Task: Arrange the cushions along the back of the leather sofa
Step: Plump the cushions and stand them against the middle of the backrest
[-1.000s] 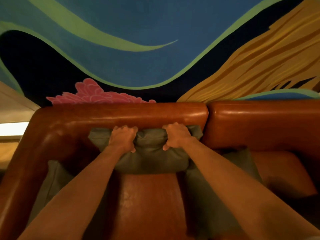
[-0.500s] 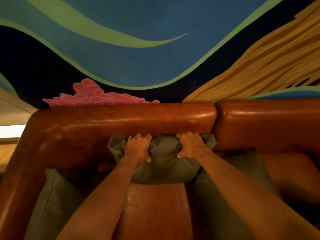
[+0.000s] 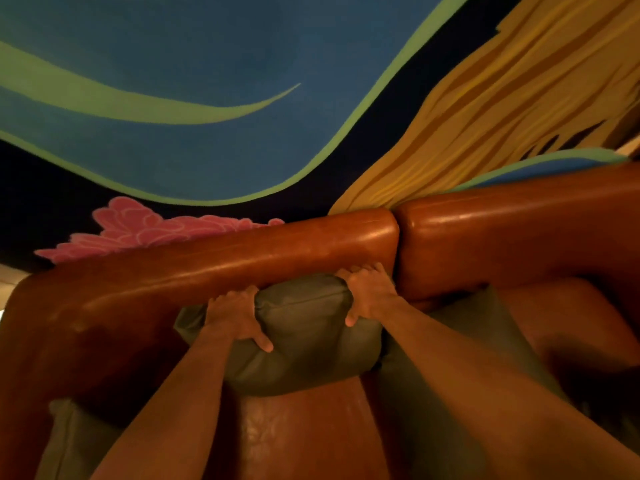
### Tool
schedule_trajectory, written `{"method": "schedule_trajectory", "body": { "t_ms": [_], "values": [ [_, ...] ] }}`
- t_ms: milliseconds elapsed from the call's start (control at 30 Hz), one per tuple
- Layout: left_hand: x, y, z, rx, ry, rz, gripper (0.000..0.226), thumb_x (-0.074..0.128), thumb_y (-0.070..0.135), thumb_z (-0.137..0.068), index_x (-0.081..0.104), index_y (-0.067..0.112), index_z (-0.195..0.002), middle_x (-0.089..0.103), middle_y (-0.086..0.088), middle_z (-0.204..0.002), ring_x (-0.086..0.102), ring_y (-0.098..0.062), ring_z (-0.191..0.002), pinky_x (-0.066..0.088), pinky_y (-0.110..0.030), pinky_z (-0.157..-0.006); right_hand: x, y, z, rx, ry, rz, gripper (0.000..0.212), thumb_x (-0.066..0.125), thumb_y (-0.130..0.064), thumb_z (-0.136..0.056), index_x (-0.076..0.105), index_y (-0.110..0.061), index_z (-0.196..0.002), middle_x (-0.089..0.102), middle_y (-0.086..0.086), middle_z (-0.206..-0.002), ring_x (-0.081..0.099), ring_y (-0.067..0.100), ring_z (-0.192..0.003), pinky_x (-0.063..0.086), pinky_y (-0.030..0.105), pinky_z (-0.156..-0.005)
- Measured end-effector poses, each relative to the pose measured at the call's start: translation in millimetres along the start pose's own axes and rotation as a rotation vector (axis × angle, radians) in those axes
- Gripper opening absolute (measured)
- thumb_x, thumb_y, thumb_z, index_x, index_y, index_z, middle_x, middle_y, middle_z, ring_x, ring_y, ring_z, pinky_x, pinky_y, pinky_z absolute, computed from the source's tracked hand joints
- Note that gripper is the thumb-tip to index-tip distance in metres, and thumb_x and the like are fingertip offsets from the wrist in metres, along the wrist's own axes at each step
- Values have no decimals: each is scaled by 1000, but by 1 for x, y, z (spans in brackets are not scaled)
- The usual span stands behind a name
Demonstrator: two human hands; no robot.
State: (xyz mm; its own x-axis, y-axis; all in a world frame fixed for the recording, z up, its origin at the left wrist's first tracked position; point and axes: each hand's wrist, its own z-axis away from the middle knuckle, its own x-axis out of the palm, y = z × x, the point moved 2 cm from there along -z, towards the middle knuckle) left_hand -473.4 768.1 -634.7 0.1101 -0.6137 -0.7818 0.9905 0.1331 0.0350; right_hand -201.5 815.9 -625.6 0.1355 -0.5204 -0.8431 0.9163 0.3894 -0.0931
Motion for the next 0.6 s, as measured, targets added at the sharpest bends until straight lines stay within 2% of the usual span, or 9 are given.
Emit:
{"method": "schedule_trajectory", "body": {
  "t_ms": [133, 200, 300, 400, 467, 500, 567, 600],
  "values": [
    [-7, 3, -4, 6, -79, -30, 149, 82, 80, -12, 35, 35, -146, 56, -3, -141, 52, -30, -131, 38, -54, -110, -1, 2, -4, 12, -42, -44, 119, 97, -57, -58, 40, -31, -159, 55, 5, -152, 50, 31, -140, 31, 50, -116],
    [-7, 11, 2, 22, -47, -93, 152, 83, 78, -21, 21, 35, -153, 47, -5, -149, 43, -31, -137, 28, -58, -115, -1, 4, -2, 5, -67, -52, 123, 97, -58, -57, 38, -32, -161, 52, 4, -154, 45, 32, -142, 29, 50, -118],
    [7, 45, 18, 199, 223, -165, 153, 76, 84, -36, 3, 32, -160, 20, -10, -165, 18, -32, -152, 8, -57, -123, 5, 12, 6, 10, -18, -66, 126, 96, -63, -53, 38, -32, -161, 51, 3, -154, 41, 30, -144, 23, 49, -122],
    [37, 87, 35, 371, 442, -99, 129, 43, 100, -63, 9, 25, -163, 10, -12, -169, 4, -30, -157, 3, -58, -125, 10, 30, 20, 38, 109, -110, 140, 92, -71, -52, 26, -27, -167, 37, 7, -166, 29, 30, -154, 11, 51, -129],
    [51, 99, 32, 329, 490, -72, 117, 25, 99, -74, 7, 25, -163, 4, -12, -170, -4, -30, -157, 3, -60, -124, 15, 48, 34, 117, 237, -262, 152, 91, -76, -47, 17, -24, -170, 24, 10, -173, 19, 29, -160, 8, 51, -131],
    [53, 101, 28, 285, 512, -58, 113, 22, 97, -77, 7, 25, -163, 4, -12, -170, -4, -30, -157, 4, -61, -123, 23, 58, 42, 181, 301, -374, 155, 90, -79, -45, 17, -23, -170, 23, 11, -174, 19, 29, -161, 12, 50, -130],
    [50, 106, 21, 207, 528, -44, 115, 22, 99, -75, 7, 26, -163, 4, -15, -170, -4, -32, -157, 3, -62, -123, 41, 83, 64, 362, 383, -610, 154, 88, -83, -43, 24, -23, -169, 30, 8, -172, 27, 29, -158, 24, 48, -128],
    [48, 114, 20, 192, 524, -49, 120, 22, 100, -72, 6, 24, -163, 2, -16, -169, -5, -33, -157, 0, -62, -123, 59, 101, 77, 476, 357, -710, 149, 89, -83, -45, 28, -23, -168, 35, 8, -170, 32, 30, -156, 29, 48, -126]
  ]
}}
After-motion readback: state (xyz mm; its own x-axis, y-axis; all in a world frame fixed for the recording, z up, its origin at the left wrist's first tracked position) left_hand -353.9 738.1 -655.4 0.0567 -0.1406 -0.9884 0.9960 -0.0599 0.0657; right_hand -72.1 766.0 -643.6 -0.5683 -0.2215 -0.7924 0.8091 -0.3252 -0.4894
